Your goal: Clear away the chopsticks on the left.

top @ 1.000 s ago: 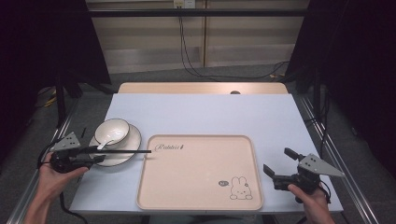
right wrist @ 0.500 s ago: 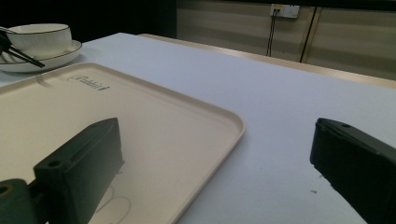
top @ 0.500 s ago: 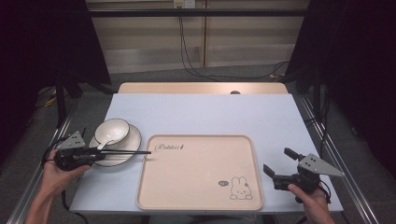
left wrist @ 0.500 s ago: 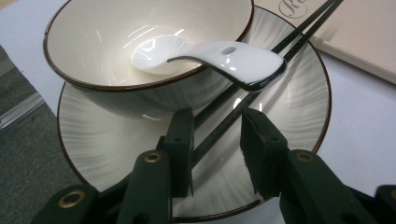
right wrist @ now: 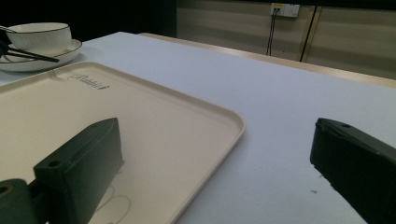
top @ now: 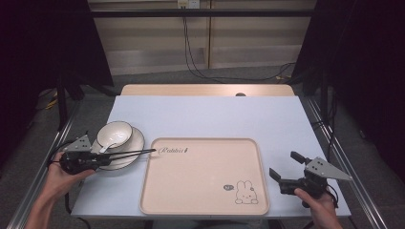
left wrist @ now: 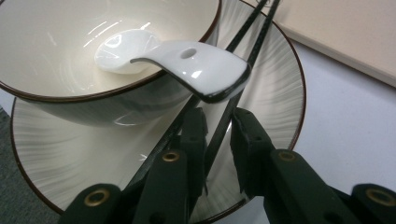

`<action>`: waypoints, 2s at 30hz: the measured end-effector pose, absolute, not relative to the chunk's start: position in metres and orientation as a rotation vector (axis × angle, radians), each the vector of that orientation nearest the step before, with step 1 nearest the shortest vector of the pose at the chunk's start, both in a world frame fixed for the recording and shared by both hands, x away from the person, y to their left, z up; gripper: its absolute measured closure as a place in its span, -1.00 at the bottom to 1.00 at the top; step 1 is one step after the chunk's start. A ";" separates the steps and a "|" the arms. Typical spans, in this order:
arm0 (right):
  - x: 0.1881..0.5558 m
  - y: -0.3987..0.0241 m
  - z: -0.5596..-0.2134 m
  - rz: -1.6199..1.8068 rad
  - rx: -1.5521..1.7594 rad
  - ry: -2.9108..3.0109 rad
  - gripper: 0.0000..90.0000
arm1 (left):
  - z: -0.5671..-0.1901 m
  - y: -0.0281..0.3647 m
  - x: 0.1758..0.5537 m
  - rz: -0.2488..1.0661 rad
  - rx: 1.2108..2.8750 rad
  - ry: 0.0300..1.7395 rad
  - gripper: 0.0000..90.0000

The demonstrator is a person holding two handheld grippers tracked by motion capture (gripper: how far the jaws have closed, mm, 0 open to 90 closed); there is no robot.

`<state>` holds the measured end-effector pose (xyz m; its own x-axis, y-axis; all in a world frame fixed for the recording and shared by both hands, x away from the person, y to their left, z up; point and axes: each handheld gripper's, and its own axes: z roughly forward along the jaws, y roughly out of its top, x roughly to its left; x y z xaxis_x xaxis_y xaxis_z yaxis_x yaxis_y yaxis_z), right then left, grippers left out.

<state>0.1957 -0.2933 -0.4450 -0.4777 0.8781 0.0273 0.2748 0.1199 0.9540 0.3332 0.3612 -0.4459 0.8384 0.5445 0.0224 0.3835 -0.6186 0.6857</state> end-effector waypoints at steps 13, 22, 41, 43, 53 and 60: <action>0.196 -0.293 -0.445 1.369 1.118 1.837 -0.96 | -0.447 0.358 0.330 0.195 2.323 0.650 0.90; 0.196 -0.293 -0.445 1.373 1.119 1.832 -0.96 | -0.442 0.358 0.326 0.146 2.265 0.730 0.91; 0.195 -0.293 -0.444 1.396 1.109 1.839 -0.95 | -0.421 0.351 0.295 0.134 2.069 0.929 0.91; 0.196 -0.293 -0.444 1.397 1.112 1.837 -0.94 | -0.420 0.347 0.291 0.134 2.059 0.941 0.90; 0.196 -0.293 -0.444 1.399 1.112 1.838 -0.94 | -0.417 0.312 0.274 0.104 2.016 0.962 0.90; 0.196 -0.293 -0.445 1.398 1.113 1.835 -0.94 | -0.413 0.287 0.261 0.116 1.973 1.024 0.91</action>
